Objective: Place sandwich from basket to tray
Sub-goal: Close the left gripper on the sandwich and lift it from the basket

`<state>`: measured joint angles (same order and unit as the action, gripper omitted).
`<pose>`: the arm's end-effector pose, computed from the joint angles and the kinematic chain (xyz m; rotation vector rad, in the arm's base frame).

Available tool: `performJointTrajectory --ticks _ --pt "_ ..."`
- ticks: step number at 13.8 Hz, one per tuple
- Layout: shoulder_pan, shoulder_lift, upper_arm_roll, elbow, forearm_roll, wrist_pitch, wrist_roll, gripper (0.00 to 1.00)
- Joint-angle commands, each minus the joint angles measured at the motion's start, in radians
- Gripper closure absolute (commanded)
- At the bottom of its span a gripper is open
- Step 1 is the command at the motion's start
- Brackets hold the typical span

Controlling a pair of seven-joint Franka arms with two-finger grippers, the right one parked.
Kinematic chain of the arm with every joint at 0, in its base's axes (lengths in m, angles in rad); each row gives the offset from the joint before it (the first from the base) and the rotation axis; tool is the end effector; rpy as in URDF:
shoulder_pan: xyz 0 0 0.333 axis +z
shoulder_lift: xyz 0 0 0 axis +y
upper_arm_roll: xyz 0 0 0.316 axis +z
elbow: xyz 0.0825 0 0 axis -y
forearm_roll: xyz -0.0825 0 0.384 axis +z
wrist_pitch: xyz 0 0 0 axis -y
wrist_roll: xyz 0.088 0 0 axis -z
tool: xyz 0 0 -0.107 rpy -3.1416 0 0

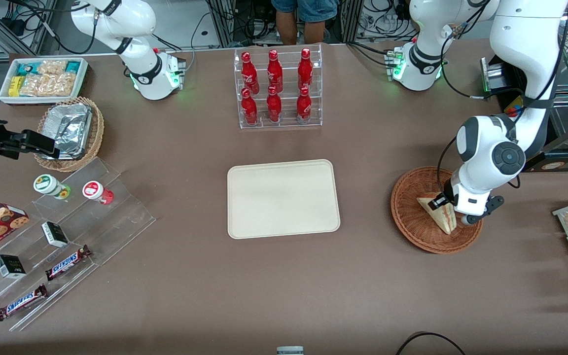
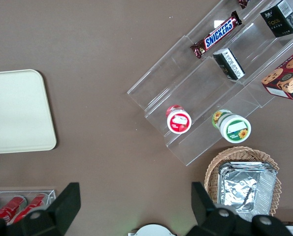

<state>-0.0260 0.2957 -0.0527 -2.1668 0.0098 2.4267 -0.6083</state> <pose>0.5588 -0.0440 0.2544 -3.0306 -0.8129 0.0570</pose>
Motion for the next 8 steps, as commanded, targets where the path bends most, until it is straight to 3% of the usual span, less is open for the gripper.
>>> performJointTrajectory --ticks 1,4,8 --pt "-0.011 -0.03 0.002 0.054 0.012 -0.114 0.039 1.0" --pt "-0.032 -0.027 0.001 0.197 0.009 -0.317 0.079 1.0" --pt "-0.103 -0.004 -0.015 0.265 -0.004 -0.344 0.152 1.0"
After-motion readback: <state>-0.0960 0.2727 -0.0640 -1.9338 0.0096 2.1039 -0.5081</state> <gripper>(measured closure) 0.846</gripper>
